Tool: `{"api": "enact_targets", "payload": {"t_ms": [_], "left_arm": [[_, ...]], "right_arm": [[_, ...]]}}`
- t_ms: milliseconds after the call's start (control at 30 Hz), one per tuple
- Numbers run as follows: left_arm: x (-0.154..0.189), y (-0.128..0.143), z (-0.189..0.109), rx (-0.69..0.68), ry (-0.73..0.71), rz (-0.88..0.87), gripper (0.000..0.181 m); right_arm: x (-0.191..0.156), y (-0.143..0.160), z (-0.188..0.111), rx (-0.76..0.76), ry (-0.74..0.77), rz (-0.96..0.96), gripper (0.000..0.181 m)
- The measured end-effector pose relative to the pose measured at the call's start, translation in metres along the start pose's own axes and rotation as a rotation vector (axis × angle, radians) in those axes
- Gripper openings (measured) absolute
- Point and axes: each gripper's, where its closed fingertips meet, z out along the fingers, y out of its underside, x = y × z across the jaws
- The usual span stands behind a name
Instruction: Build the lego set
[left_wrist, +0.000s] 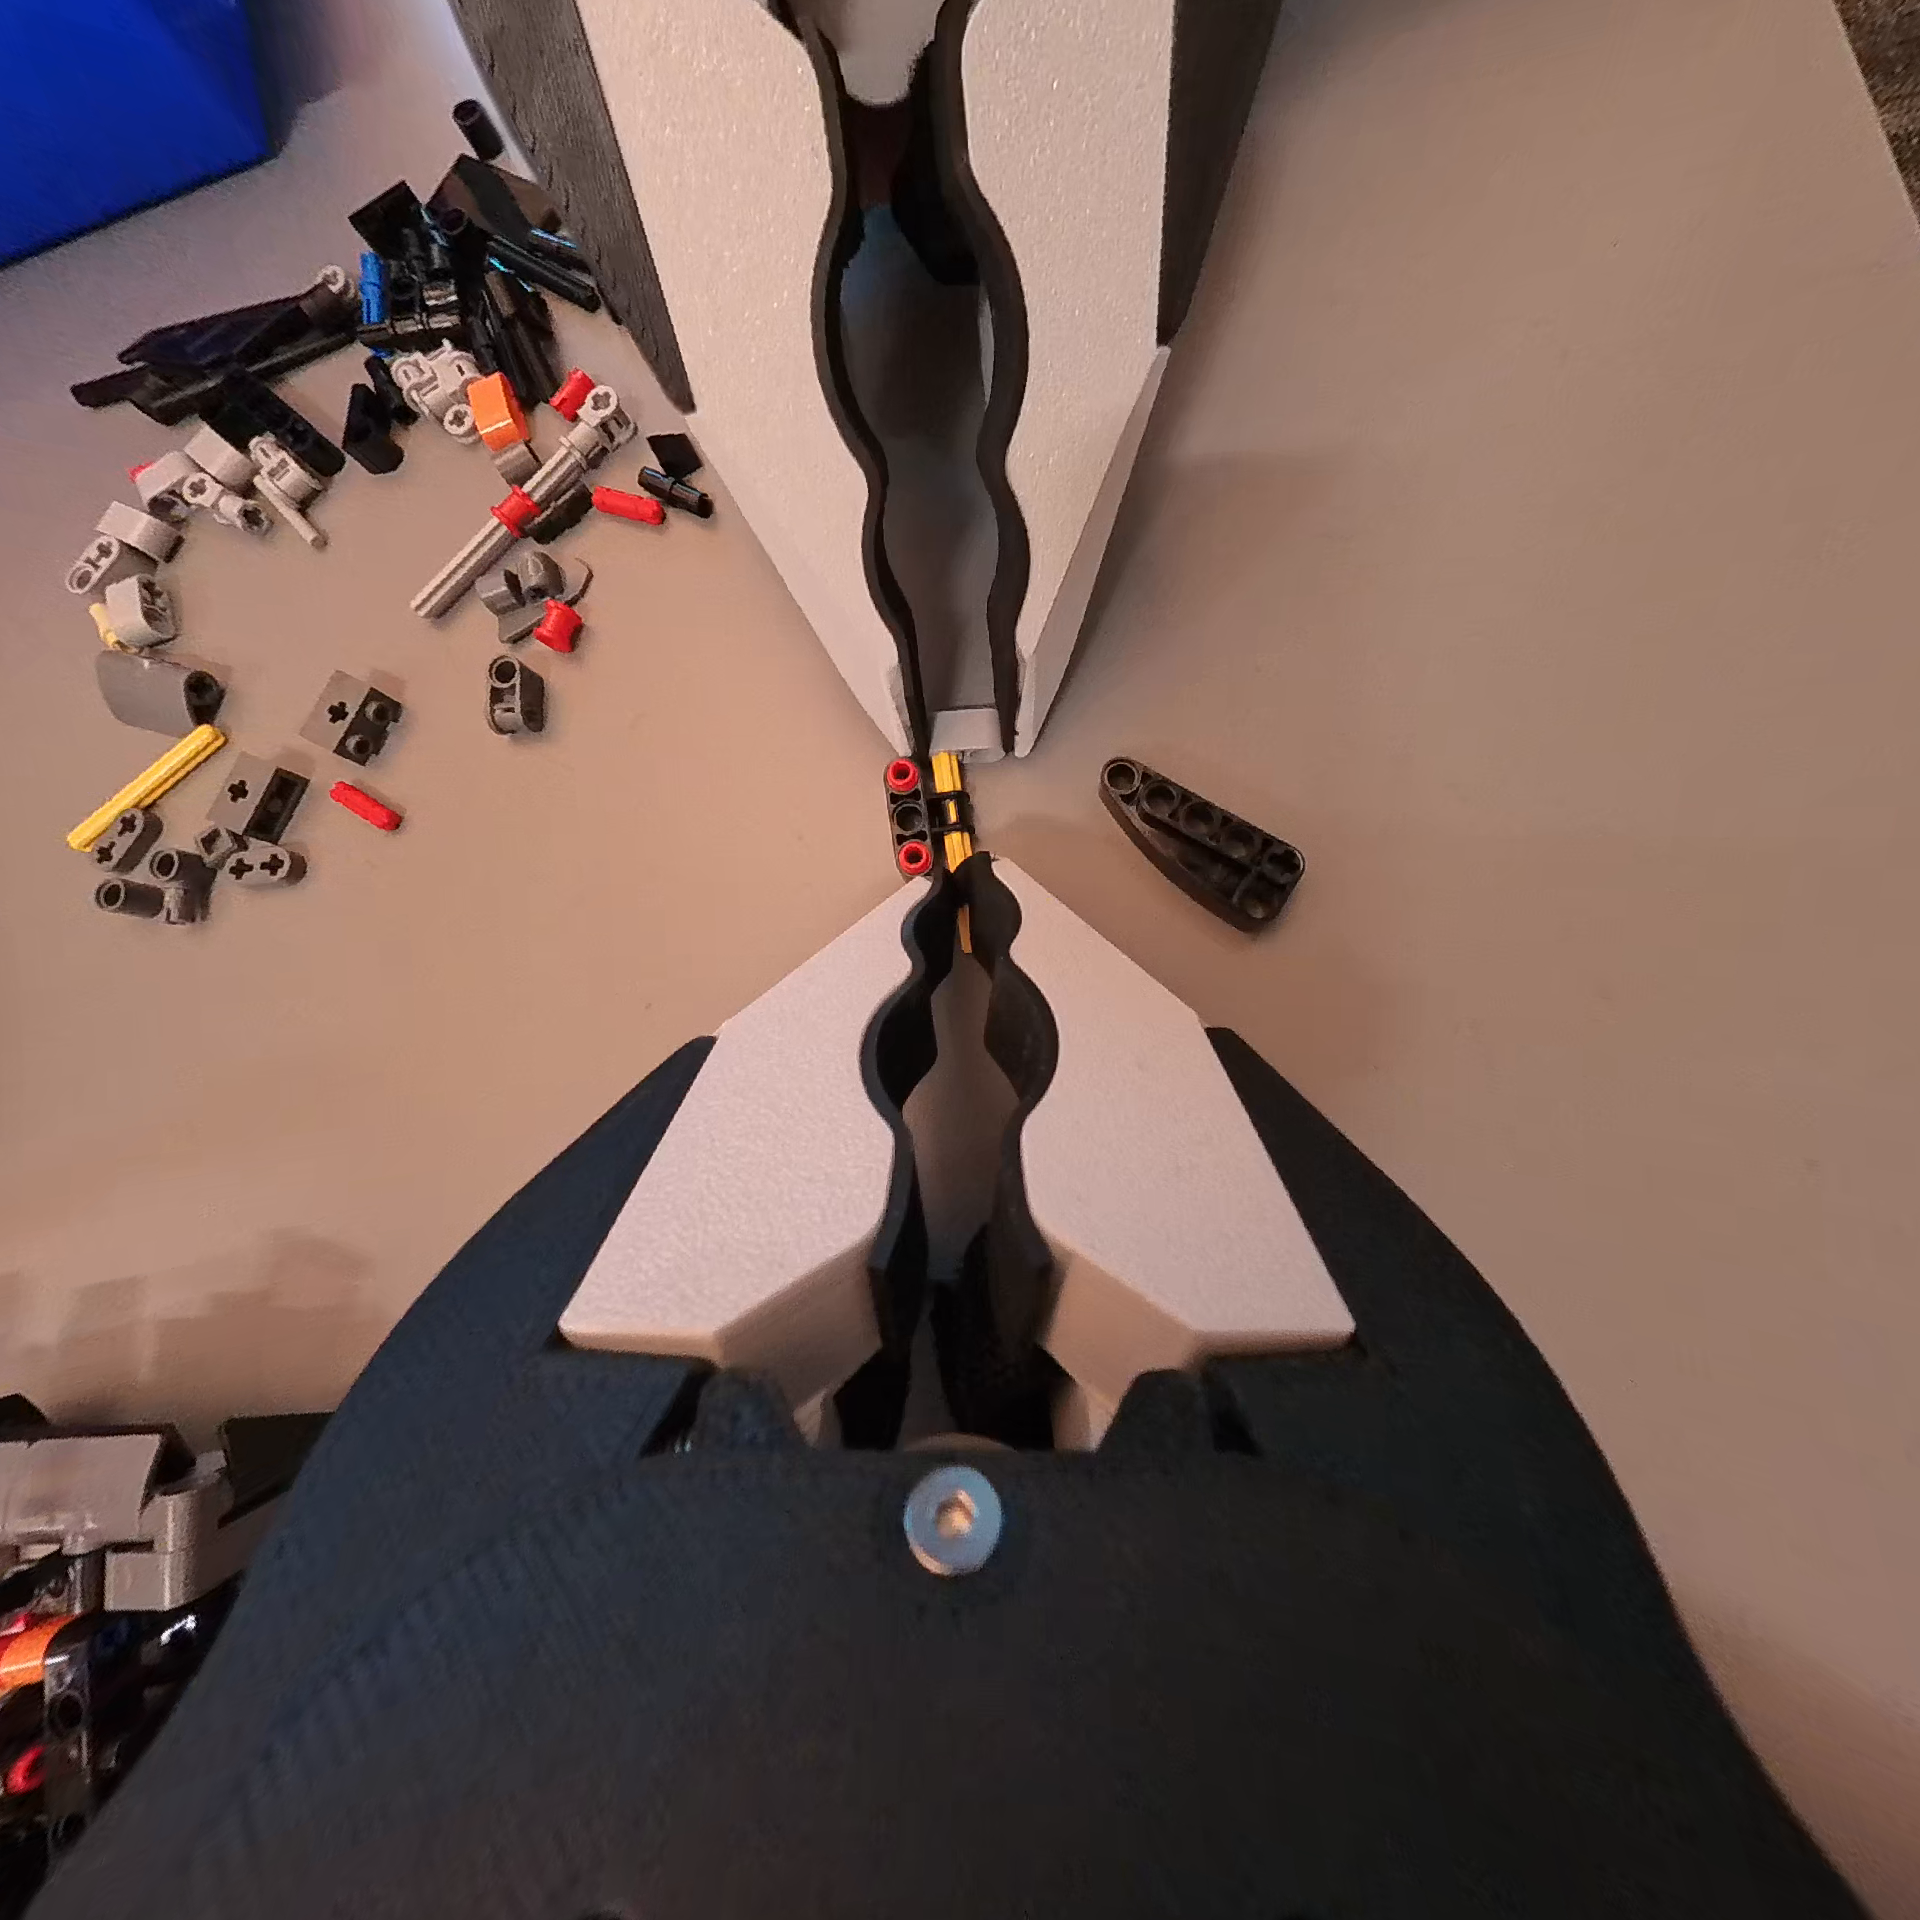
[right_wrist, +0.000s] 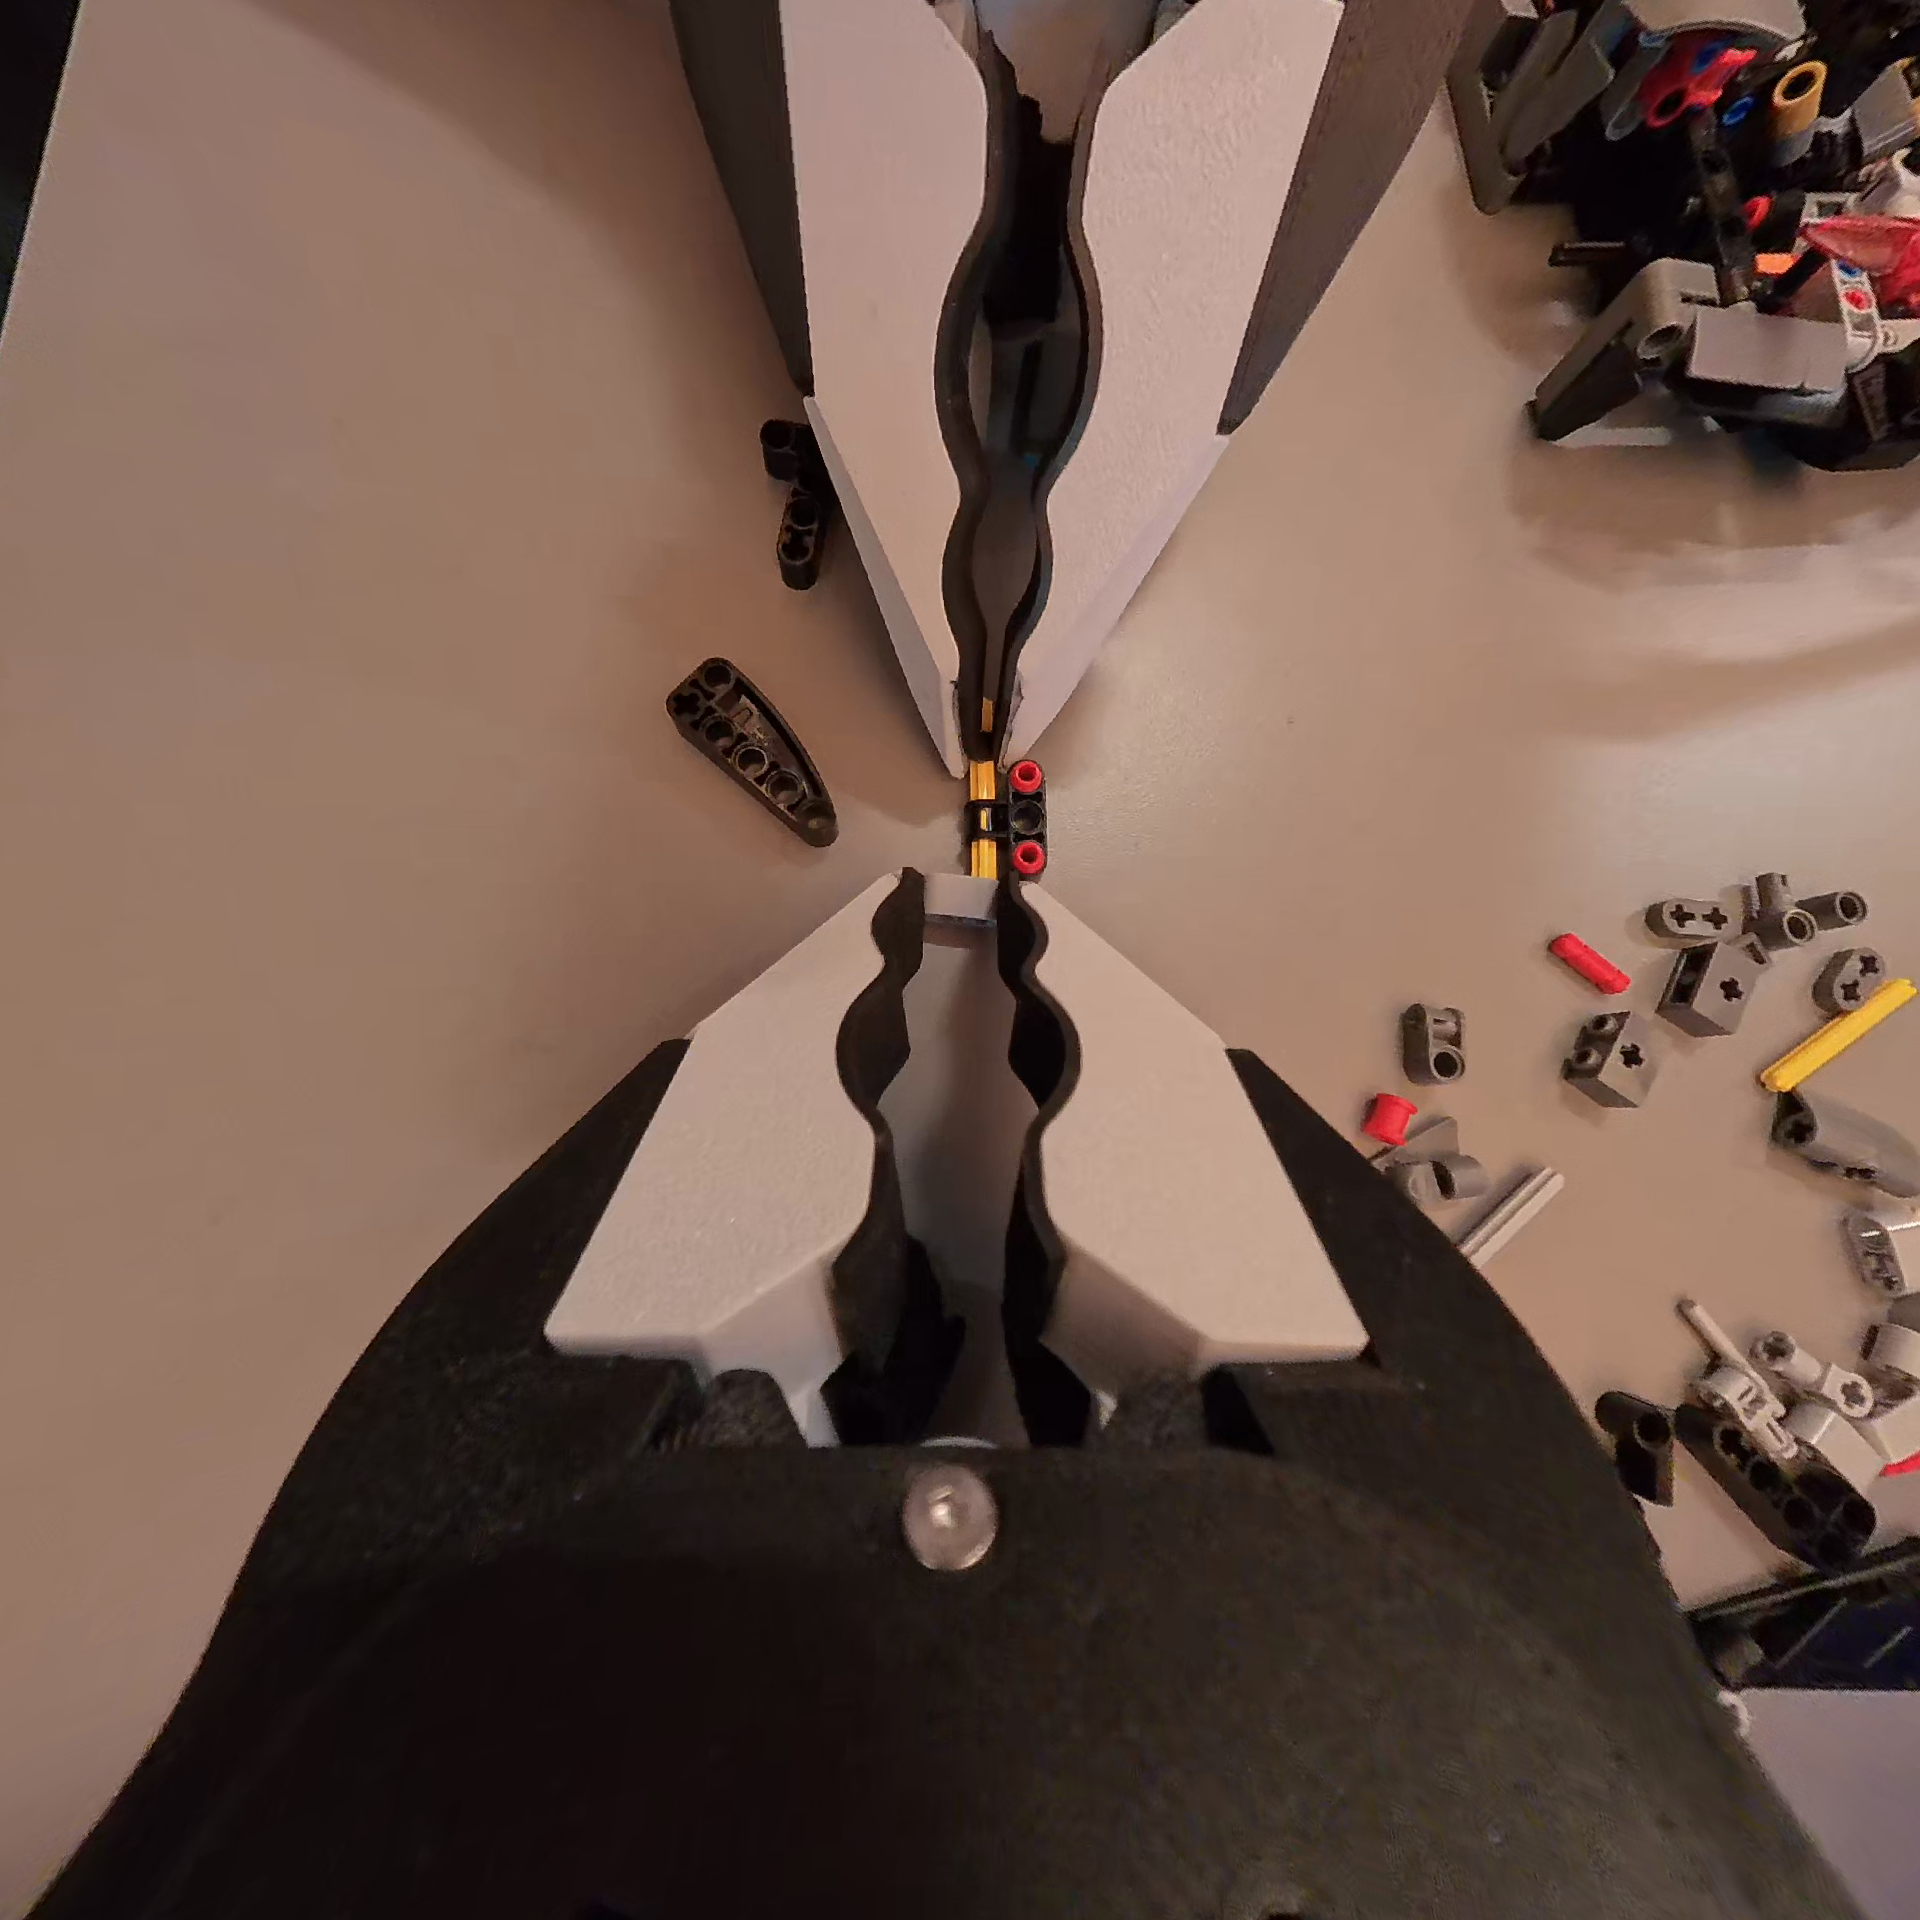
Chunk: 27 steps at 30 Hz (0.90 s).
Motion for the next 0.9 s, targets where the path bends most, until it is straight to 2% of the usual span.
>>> {"api": "enact_targets", "payload": {"t_ms": [400, 600, 800, 900], "left_arm": [[0.0004, -0.0020, 0.0008, 0.026, 0.016, -0.007, 0.001], [0.0001, -0.0024, 0.0009, 0.029, 0.019, -0.012, 0.001], [0.0004, -0.0029, 0.0011, 0.033, 0.022, -0.015, 0.000], [0.0005, -0.0035, 0.0014, 0.039, 0.025, -0.015, 0.000]], "right_arm": [[0.0048, 0.0009, -0.0014, 0.041, 0.018, 0.047, 0.014], [0.0065, 0.0040, -0.0048, 0.040, 0.024, 0.057, 0.026], [0.0071, 0.0046, -0.0045, 0.048, 0.025, 0.067, 0.013], [0.0066, 0.0053, -0.0050, 0.052, 0.016, 0.065, 0.013]]}}
